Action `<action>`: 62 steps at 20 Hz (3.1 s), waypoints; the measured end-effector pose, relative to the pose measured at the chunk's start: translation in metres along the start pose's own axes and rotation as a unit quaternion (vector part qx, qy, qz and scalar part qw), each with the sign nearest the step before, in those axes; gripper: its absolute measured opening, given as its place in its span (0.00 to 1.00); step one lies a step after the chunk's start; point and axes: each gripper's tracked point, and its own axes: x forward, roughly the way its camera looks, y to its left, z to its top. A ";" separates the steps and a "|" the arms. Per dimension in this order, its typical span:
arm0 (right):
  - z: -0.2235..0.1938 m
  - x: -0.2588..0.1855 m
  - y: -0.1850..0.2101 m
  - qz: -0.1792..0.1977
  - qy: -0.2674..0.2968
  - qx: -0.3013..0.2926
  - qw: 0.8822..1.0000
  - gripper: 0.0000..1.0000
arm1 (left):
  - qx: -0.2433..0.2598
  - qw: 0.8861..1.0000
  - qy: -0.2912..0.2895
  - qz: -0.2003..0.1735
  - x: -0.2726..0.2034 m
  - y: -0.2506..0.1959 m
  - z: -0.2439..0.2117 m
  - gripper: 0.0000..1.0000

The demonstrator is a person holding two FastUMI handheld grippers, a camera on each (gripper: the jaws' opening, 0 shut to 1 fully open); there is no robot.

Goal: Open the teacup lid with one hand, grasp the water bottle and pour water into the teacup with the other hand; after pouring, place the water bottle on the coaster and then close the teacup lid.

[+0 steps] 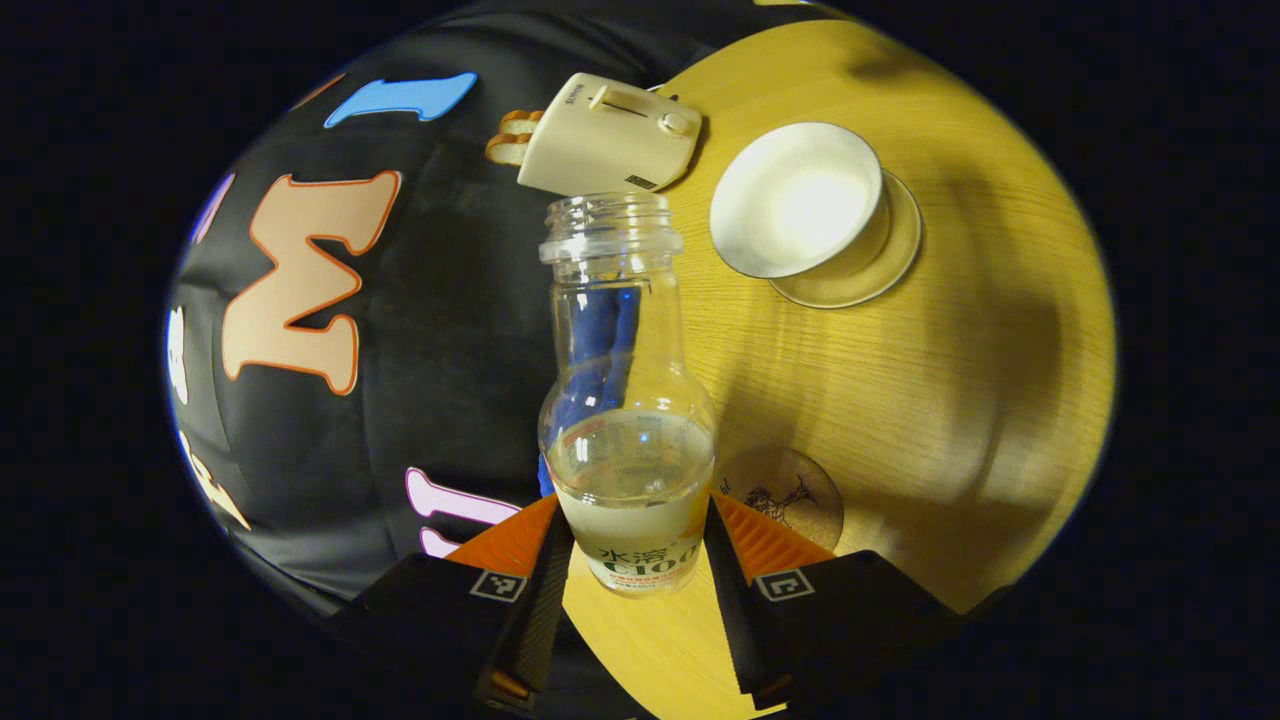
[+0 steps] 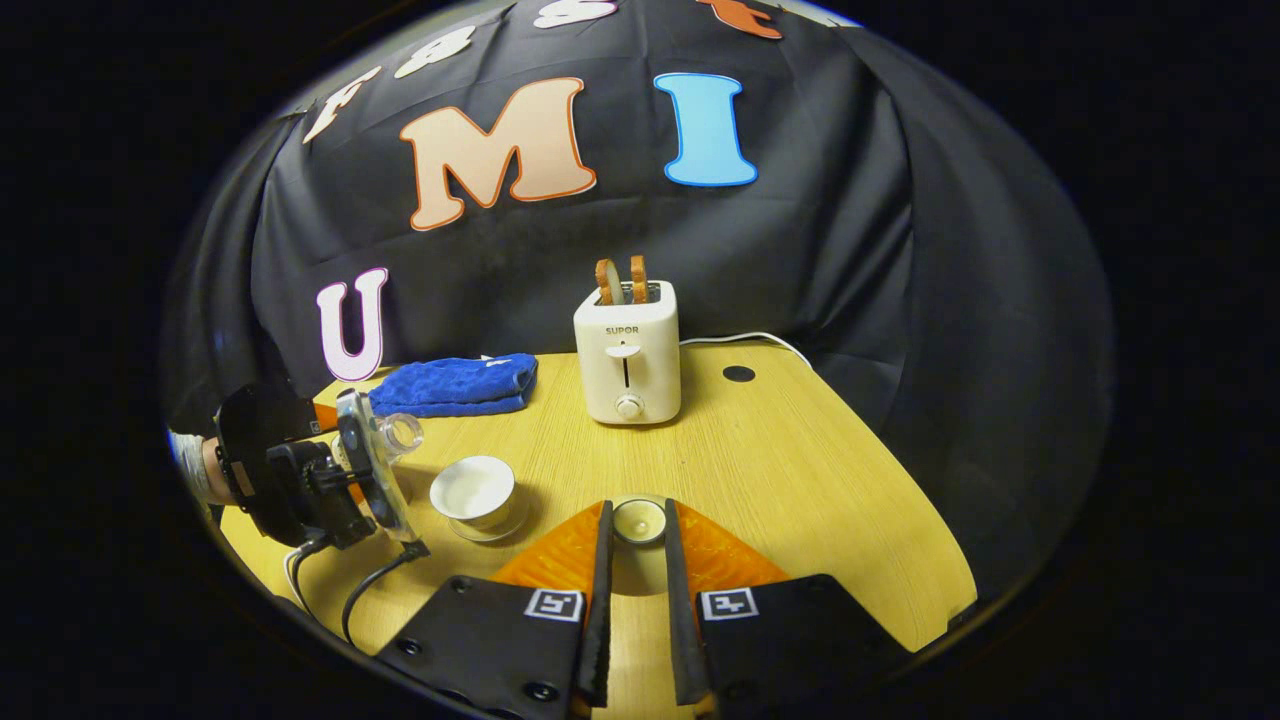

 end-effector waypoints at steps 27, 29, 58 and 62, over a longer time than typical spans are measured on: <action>-0.037 0.004 -0.003 0.022 0.032 0.004 0.999 0.29 | 0.285 0.955 0.071 -0.036 -0.005 0.026 0.011 0.67; -0.038 0.003 -0.002 0.025 0.033 0.003 0.999 0.29 | 0.298 0.950 0.081 -0.038 -0.005 0.031 0.011 0.67; -0.048 -0.004 0.022 0.047 0.046 0.015 0.998 0.29 | 0.343 0.934 0.082 -0.056 -0.005 0.046 0.020 0.67; -0.044 -0.004 0.030 0.049 0.051 0.012 0.997 0.29 | 0.237 0.967 0.050 -0.076 -0.003 0.026 0.014 0.67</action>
